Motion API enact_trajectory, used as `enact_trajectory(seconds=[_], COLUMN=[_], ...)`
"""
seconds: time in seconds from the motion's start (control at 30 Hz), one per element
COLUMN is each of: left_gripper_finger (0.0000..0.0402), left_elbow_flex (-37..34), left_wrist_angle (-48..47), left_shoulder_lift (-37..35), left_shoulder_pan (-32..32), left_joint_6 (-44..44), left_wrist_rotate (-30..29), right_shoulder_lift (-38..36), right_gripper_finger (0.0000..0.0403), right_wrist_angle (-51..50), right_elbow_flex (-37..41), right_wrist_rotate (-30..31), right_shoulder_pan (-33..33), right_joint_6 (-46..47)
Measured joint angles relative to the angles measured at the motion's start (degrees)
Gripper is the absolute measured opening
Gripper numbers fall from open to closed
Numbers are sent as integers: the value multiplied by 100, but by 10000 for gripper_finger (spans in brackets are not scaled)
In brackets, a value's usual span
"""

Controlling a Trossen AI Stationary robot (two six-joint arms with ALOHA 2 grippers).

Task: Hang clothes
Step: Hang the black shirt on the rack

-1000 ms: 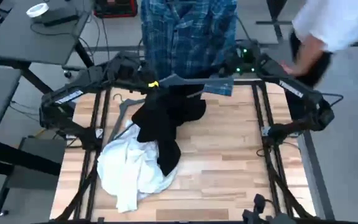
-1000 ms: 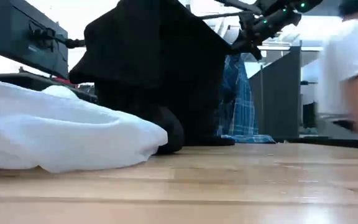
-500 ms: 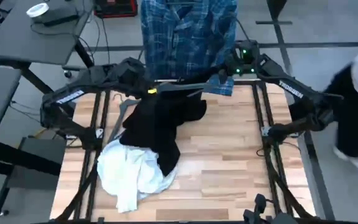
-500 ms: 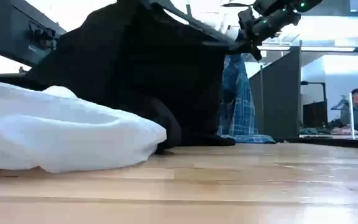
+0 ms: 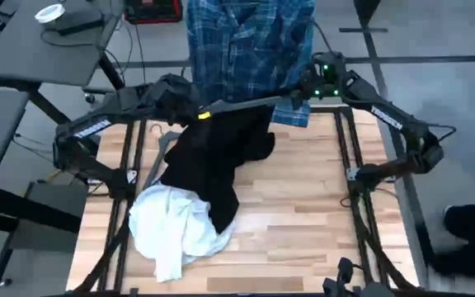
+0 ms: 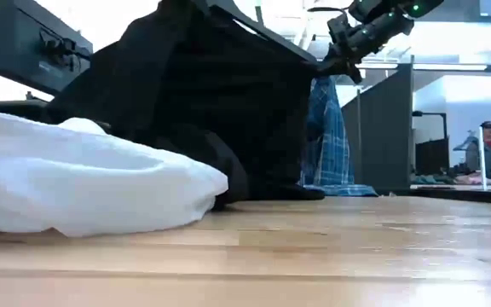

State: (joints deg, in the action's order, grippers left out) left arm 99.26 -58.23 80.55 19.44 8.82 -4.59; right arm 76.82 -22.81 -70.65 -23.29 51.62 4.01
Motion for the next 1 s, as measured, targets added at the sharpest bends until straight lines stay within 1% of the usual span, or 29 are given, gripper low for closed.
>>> enact_trajectory(seconds=[0.1, 0.3, 0.4, 0.47, 0.53, 0.6, 0.67, 0.77, 0.9, 1.0], left_gripper_finger=[44, 44, 43, 43, 43, 43, 43, 43, 43, 43], left_elbow_flex=[0, 0, -45, -99, -114, -111, -123, -129, -129, -121], left_wrist_angle=[-54, -174, -186, -161, -208, -212, -191, 170, 719, 991], left_shoulder_lift=[0, 9, 9, 9, 31, 119, 210, 276, 276, 278], left_shoulder_pan=[39, 44, 44, 67, 159, 234, 317, 343, 374, 372], left_joint_6=[18, 3, 10, 17, 19, 41, 50, 89, -103, -221], left_wrist_rotate=[-125, -147, -161, -179, -209, -235, -386, -649, -458, -163], right_shoulder_lift=[0, -45, -143, -203, -216, -216, -216, -225, -162, -74], right_gripper_finger=[0, 0, 0, 0, 0, 0, 0, 0, 0, 6], right_wrist_angle=[-11, -34, -43, -31, -26, -37, -24, -53, -188, -385], right_elbow_flex=[0, -29, -323, -603, -894, -1142, -1305, -1342, -1340, -1340], right_wrist_rotate=[-8, -47, -178, -371, -562, -576, -570, -341, -246, -209], right_shoulder_pan=[0, -5, -107, -240, -495, -855, -1219, -1725, -2131, -2216], right_joint_6=[-2, 80, 200, 385, 531, 542, 518, 515, 372, 265])
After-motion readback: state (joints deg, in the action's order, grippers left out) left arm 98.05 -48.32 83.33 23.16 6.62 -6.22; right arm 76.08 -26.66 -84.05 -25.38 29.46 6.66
